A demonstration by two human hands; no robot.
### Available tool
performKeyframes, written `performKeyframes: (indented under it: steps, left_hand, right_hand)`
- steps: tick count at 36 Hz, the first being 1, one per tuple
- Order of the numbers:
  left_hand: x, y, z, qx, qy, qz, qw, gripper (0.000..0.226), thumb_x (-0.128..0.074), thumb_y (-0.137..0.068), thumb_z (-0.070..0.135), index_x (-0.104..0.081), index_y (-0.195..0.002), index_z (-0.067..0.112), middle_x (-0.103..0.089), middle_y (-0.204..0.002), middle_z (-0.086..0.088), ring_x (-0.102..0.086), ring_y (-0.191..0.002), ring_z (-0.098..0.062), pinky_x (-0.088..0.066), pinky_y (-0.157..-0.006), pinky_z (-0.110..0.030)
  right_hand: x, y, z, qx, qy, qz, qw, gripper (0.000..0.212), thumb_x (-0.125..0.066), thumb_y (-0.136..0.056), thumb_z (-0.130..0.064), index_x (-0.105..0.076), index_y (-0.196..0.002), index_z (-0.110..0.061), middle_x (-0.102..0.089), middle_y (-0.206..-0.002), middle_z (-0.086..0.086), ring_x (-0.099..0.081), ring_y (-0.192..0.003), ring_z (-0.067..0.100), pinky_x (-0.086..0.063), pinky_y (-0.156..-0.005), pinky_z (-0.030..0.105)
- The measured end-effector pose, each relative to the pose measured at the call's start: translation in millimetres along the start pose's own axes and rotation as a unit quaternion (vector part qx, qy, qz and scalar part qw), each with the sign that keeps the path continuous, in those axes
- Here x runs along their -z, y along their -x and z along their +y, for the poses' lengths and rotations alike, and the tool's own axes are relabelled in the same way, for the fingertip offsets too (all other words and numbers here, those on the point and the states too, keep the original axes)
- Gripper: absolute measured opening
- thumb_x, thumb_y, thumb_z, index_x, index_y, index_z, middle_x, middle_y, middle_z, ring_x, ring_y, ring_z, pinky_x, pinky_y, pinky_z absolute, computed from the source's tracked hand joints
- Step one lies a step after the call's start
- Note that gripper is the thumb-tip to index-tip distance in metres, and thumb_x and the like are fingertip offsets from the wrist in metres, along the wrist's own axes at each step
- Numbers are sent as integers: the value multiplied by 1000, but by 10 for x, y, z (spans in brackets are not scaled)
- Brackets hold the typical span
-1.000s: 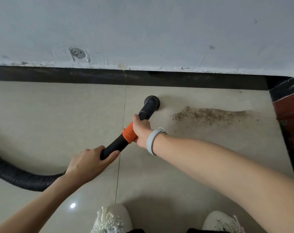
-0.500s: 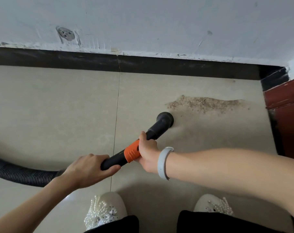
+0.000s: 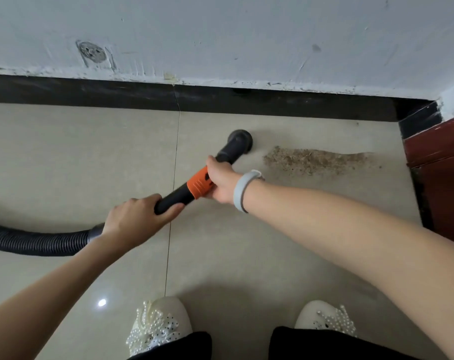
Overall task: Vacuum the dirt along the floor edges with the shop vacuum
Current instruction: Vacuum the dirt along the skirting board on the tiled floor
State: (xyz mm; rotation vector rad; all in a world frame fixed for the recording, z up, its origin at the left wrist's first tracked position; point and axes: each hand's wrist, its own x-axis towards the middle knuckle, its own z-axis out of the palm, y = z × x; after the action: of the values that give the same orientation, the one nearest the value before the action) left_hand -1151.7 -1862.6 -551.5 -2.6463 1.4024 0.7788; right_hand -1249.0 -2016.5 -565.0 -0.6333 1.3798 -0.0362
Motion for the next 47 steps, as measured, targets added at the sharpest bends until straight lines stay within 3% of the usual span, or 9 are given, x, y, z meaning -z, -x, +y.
performKeyframes:
  steps: [7, 12, 17, 24, 28, 32, 36, 41, 47]
  left_hand:
    - [130, -93, 51, 31, 42, 5, 999, 53, -39, -85, 69, -50, -68, 20, -57, -65, -1, -56, -64, -24, -38, -59, -31]
    - [27, 45, 25, -14, 15, -49, 999, 47, -40, -83, 71, -53, -73, 27, -58, -66, 5, -57, -68, -21, -40, -61, -31]
    - [-155, 242, -47, -99, -46, -106, 988, 40, -39, -82, 73, -49, -77, 35, -57, -68, 9, -56, -68, -17, -39, -58, -28]
    - [-184, 257, -31, -162, -116, -126, 972, 49, -37, -81, 75, -56, -89, 30, -59, -70, 8, -54, -67, -13, -35, -55, -23]
    - [-203, 186, 1, -202, -139, -132, 960, 63, -18, -66, 83, -52, -82, 32, -55, -65, 8, -50, -61, -10, -33, -53, -23]
    - [-218, 181, 86, -225, -152, -132, 953, 73, -8, -56, 85, -51, -82, 33, -52, -61, 8, -50, -59, -10, -34, -54, -24]
    - [-181, 150, 237, -215, -138, -145, 956, 50, -25, -75, 81, -41, -71, 34, -51, -62, 8, -47, -58, -8, -32, -52, -23]
    - [-134, 45, 346, -176, -81, -140, 971, 46, -38, -85, 72, -53, -79, 29, -54, -64, 9, -51, -60, -8, -38, -56, -25]
    - [-187, 2, 354, -159, -60, -135, 976, 45, -37, -85, 72, -50, -75, 29, -53, -64, 9, -52, -66, -14, -38, -59, -28]
  right_hand:
    - [-98, 48, -209, 13, 40, -27, 999, 32, -41, -100, -38, -38, -117, -10, -52, -118, 15, -56, -111, 33, -51, -92, 51]
    - [24, 96, 179, 11, 46, 35, 998, 36, -38, -98, -43, -44, -108, -8, -53, -87, 10, -60, -94, 31, -54, -90, 49]
    - [240, 251, 756, -18, -6, 72, 997, 51, -43, -90, -50, -48, -117, -7, -61, -111, 13, -65, -84, 29, -54, -89, 48]
    - [436, 394, 1012, -64, -70, 62, 994, 36, -42, -100, -39, -47, -111, -6, -61, -110, 15, -67, -90, 28, -57, -86, 43]
    - [533, 474, 1020, -77, -82, 66, 991, 33, -39, -102, -39, -45, -105, -7, -61, -90, 10, -66, -71, 22, -58, -84, 43]
    - [673, 550, 1057, -105, -113, 65, 986, 35, -40, -102, -38, -41, -117, -7, -60, -117, 18, -66, -81, 26, -59, -72, 38]
    - [764, 537, 968, -96, -106, 78, 987, 32, -41, -102, -37, -43, -114, -7, -61, -114, 18, -65, -76, 24, -59, -68, 37]
    - [764, 427, 753, -46, -93, 108, 989, 39, -43, -100, -40, -45, -117, -5, -59, -117, 17, -65, -85, 26, -59, -61, 35]
    - [613, 202, 763, -7, -97, 188, 977, 55, -45, -95, -49, -46, -127, -4, -61, -115, 14, -63, -102, 31, -53, -91, 46]
